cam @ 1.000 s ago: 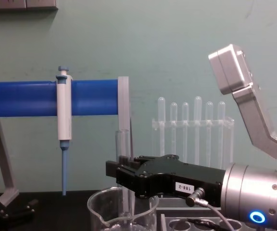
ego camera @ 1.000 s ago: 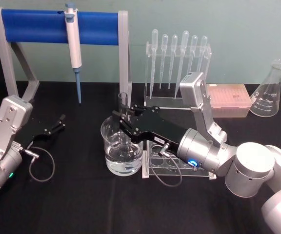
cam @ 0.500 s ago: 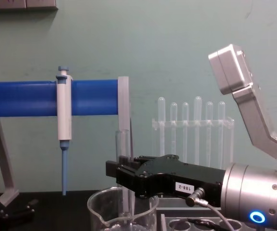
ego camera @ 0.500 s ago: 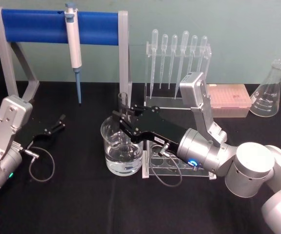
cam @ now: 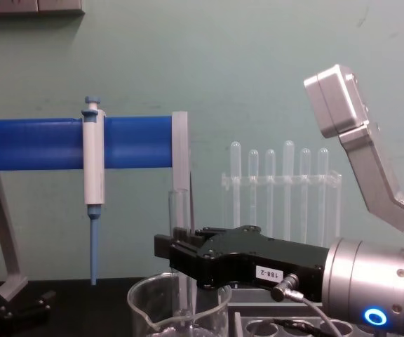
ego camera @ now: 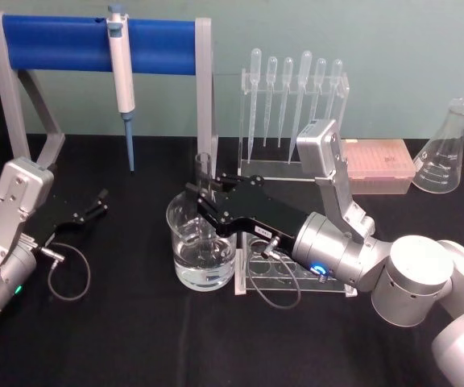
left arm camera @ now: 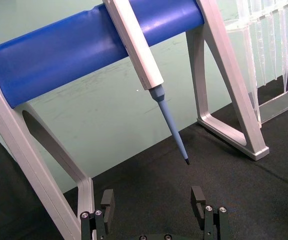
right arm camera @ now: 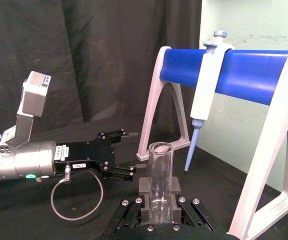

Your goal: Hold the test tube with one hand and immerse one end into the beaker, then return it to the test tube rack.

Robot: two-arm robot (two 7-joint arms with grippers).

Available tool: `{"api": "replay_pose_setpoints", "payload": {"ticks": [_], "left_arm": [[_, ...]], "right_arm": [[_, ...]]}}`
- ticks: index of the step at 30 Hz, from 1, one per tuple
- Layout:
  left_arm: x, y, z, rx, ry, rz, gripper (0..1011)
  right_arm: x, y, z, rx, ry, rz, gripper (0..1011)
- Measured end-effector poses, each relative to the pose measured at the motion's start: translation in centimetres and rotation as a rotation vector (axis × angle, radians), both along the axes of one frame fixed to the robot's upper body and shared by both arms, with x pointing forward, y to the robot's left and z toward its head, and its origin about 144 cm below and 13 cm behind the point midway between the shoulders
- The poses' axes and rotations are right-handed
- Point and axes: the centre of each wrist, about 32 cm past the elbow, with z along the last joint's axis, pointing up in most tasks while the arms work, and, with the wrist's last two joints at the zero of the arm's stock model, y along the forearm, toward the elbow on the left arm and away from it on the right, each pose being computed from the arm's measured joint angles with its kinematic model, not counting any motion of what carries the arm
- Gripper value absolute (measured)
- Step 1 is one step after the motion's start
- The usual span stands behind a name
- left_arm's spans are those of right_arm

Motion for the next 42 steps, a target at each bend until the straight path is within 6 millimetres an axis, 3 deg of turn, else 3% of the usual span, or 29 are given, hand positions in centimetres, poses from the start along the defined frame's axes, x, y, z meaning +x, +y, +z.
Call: {"api": "replay_pose_setpoints", "payload": {"ticks": [6,19,24,32,42], "left_arm": [[0.0,0.0,0.0,0.0,0.0,0.0,1000],[0.0,0.0,0.0,0.0,0.0,0.0,1000],[0.0,0.0,0.0,0.0,0.0,0.0,1000],[0.0,0.0,0.0,0.0,0.0,0.0,1000],[0.0,0.0,0.0,0.0,0.0,0.0,1000]], "right_arm": [[-0.1,0.0,0.4,0.002,-0.011,0.002,225],[-2.0,-1.7,8.9,0.078,-0.183,-0.021,226],[-3.4,-3.2,10.5,0.08,-0.206,-0.055,225],[-5.9,-5.6,10.3,0.055,-0.184,-0.116,225],[-7.9,-7.4,7.6,0.029,-0.129,-0.182,225]]}}
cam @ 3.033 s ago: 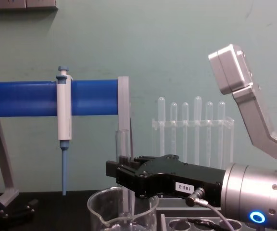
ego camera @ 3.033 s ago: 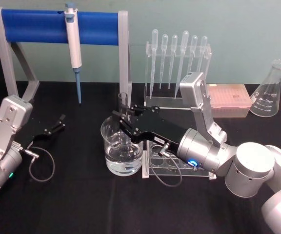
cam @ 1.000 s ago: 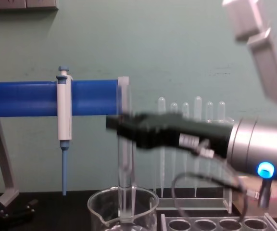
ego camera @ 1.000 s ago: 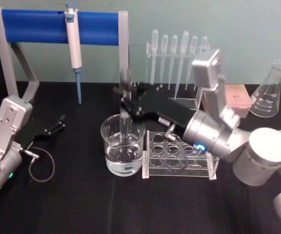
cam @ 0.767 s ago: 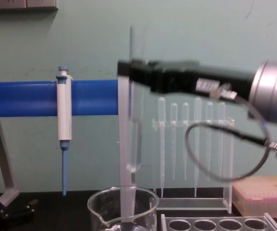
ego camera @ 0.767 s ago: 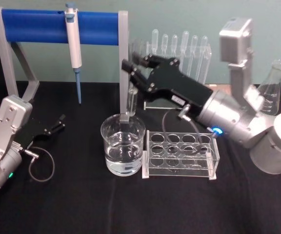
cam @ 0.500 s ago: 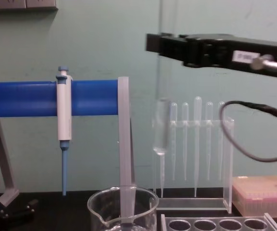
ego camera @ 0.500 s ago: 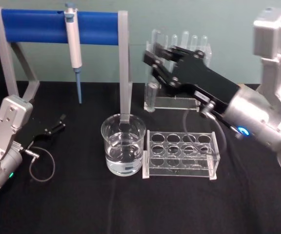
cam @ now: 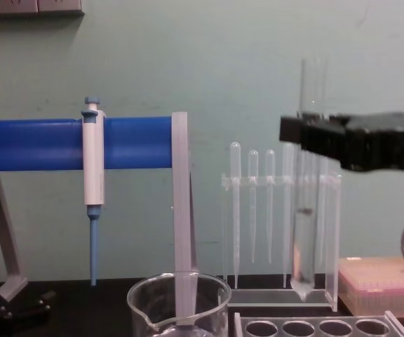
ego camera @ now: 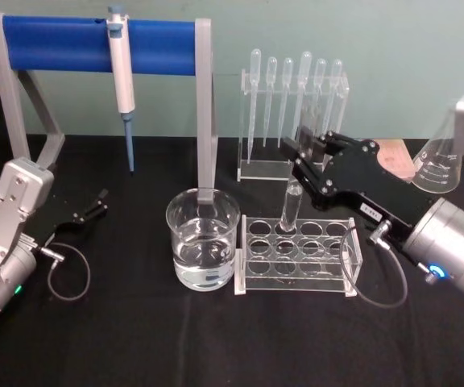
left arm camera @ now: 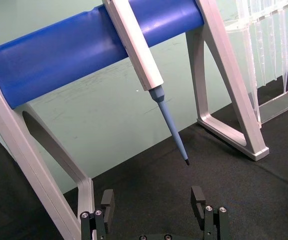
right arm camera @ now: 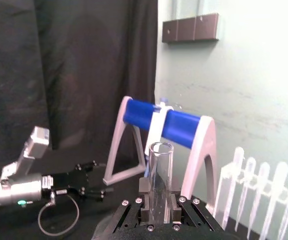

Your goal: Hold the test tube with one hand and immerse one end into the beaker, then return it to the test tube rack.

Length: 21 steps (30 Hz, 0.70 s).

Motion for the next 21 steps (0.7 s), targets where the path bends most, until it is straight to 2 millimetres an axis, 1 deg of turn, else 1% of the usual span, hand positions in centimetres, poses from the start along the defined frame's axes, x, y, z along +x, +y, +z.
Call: {"api": "replay_pose_setpoints", "payload": {"ticks": [8,21], "left_arm": [[0.0,0.0,0.0,0.0,0.0,0.0,1000],[0.0,0.0,0.0,0.0,0.0,0.0,1000]], "right_arm": [[0.2,-0.3,-2.6,0.005,0.024,-0.034,225],[0.4,-0.1,-4.3,-0.002,0.041,-0.041,225]]}}
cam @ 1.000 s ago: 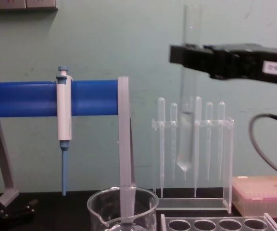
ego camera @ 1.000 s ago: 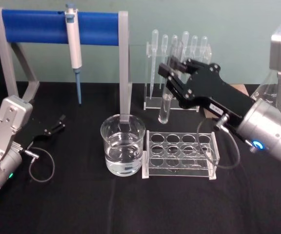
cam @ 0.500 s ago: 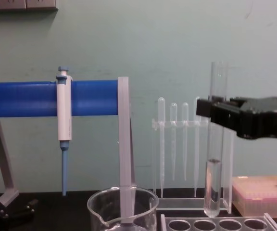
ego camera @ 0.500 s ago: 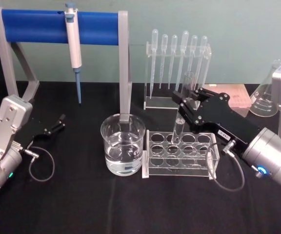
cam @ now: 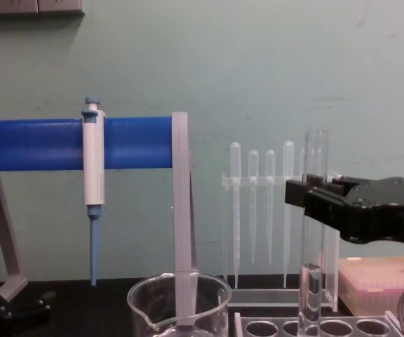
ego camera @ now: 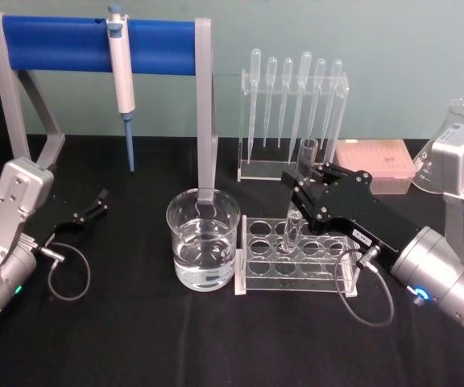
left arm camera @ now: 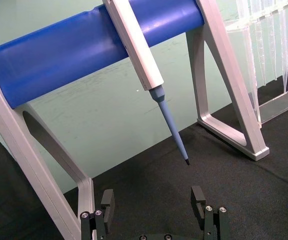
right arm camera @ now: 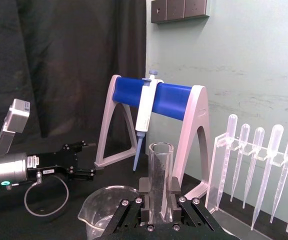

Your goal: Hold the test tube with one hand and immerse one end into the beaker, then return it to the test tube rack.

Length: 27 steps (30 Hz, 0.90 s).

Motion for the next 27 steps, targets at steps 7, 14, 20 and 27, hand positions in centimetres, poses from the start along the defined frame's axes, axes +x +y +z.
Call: {"api": "replay_pose_setpoints", "payload": {"ticks": [7,14,20,27], "left_arm": [[0.0,0.0,0.0,0.0,0.0,0.0,1000],[0.0,0.0,0.0,0.0,0.0,0.0,1000],[0.0,0.0,0.0,0.0,0.0,0.0,1000],[0.0,0.0,0.0,0.0,0.0,0.0,1000]], "right_arm": [[0.2,-0.1,-1.2,-0.002,-0.003,0.0,225],[0.6,-0.2,-2.0,-0.008,-0.01,0.002,225],[0.9,-0.1,-2.7,-0.022,0.001,0.009,225],[1.2,0.0,-3.3,-0.041,0.012,0.019,225]]}}
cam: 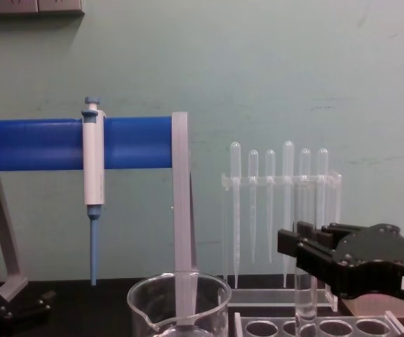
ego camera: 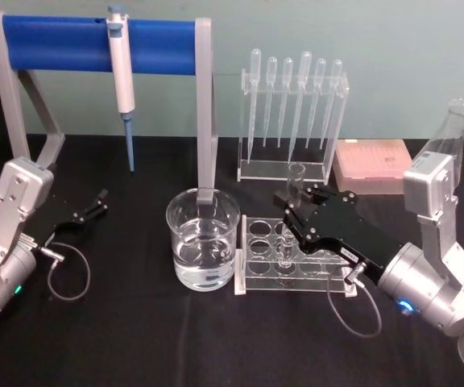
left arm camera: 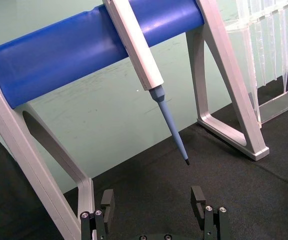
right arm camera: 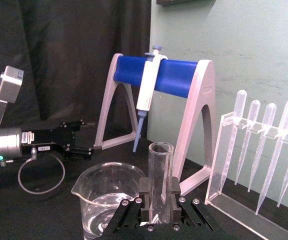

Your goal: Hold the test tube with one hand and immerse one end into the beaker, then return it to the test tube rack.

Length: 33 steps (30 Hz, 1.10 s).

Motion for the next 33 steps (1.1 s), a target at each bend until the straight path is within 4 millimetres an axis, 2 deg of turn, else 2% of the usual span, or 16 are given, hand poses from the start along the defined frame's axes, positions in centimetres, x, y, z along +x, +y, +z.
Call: {"api": "replay_pose_setpoints", "payload": {"ticks": [25,29,30,33], "left_arm": [[0.0,0.0,0.0,0.0,0.0,0.0,1000],[0.0,0.0,0.0,0.0,0.0,0.0,1000],[0.0,0.0,0.0,0.0,0.0,0.0,1000],[0.0,0.0,0.0,0.0,0.0,0.0,1000]], "right_arm": [[1.6,0.5,0.2,-0.119,0.091,0.015,241],[1.3,0.5,0.4,-0.124,0.094,0.009,370],[1.2,0.5,0.4,-0.125,0.095,0.007,370],[0.2,0.3,0.6,-0.127,0.099,-0.009,499]]}}
